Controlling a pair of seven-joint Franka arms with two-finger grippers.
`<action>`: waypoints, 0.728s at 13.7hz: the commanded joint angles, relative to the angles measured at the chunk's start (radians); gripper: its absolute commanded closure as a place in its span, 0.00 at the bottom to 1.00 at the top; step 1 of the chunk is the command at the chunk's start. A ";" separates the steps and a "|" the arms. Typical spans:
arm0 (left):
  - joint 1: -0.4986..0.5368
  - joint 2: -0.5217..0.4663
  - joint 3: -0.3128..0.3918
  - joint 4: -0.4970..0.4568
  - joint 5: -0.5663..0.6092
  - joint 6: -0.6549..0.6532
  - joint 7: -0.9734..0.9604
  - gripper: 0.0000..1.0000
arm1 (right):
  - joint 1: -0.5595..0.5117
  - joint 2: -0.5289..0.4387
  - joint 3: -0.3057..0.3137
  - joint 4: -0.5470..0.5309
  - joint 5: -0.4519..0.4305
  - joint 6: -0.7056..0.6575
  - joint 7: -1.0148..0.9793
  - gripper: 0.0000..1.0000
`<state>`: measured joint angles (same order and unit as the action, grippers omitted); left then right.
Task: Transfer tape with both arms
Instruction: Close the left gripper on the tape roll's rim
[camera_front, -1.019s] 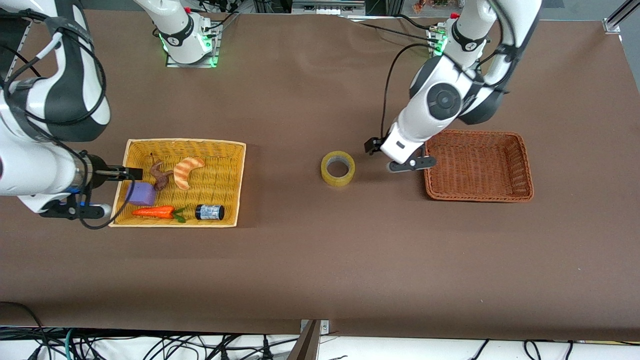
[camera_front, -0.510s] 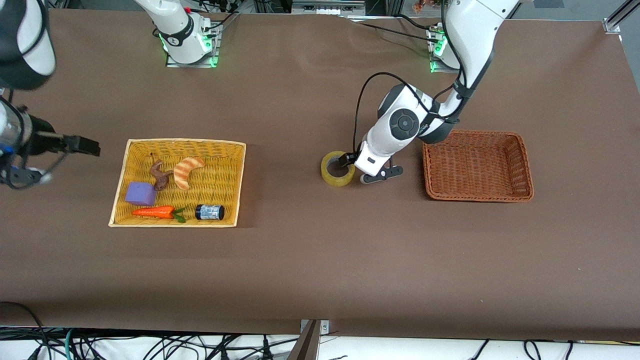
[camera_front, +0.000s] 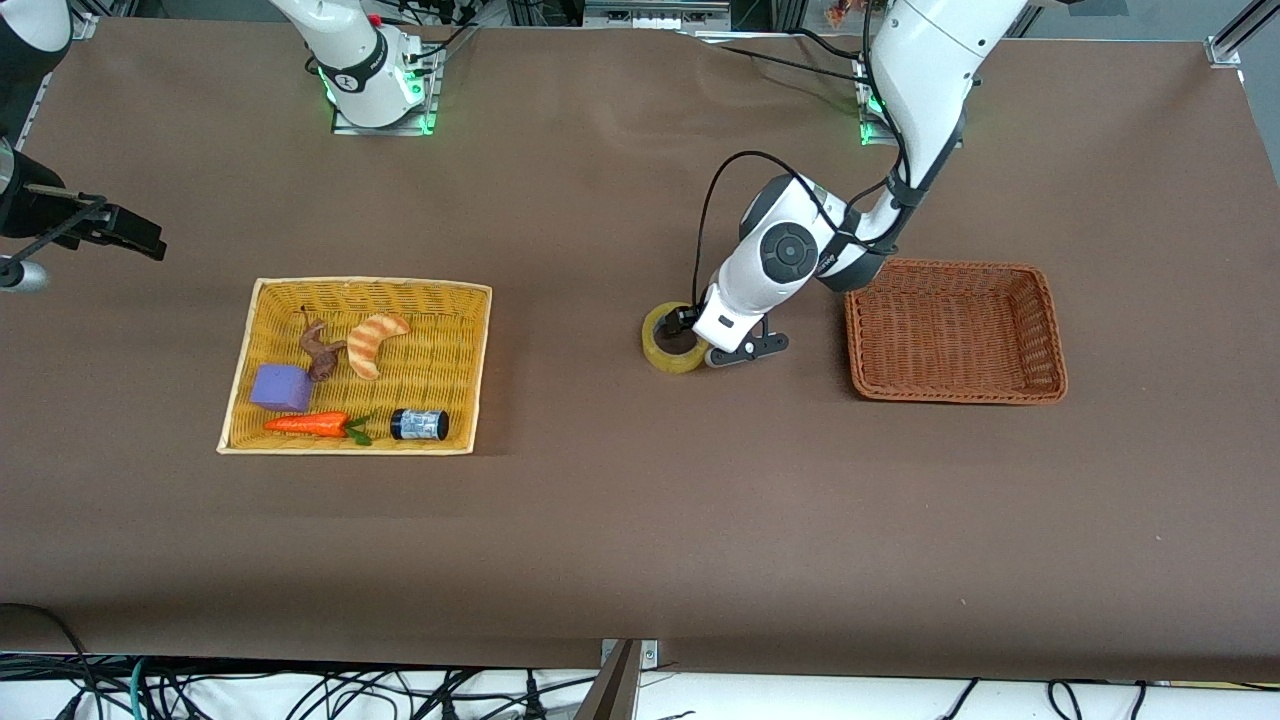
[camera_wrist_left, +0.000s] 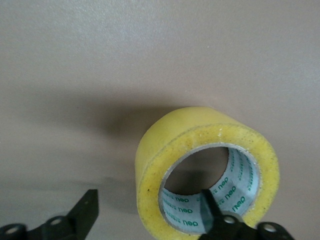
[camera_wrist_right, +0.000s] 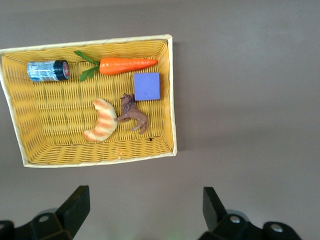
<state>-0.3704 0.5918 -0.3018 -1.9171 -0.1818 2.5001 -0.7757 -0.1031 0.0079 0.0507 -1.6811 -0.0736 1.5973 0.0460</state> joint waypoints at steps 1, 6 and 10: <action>-0.012 0.011 0.009 0.023 -0.011 0.005 0.059 0.94 | -0.017 -0.052 0.008 -0.040 0.021 -0.008 -0.049 0.00; -0.005 -0.015 0.012 0.021 -0.011 -0.007 0.064 1.00 | -0.018 -0.013 -0.009 -0.019 0.020 -0.037 -0.051 0.00; 0.039 -0.131 0.012 0.010 -0.011 -0.136 0.069 1.00 | -0.020 -0.005 -0.009 0.001 0.020 -0.031 -0.052 0.00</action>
<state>-0.3622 0.5644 -0.2936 -1.8946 -0.1817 2.4713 -0.7364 -0.1093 0.0051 0.0371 -1.6952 -0.0714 1.5661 0.0192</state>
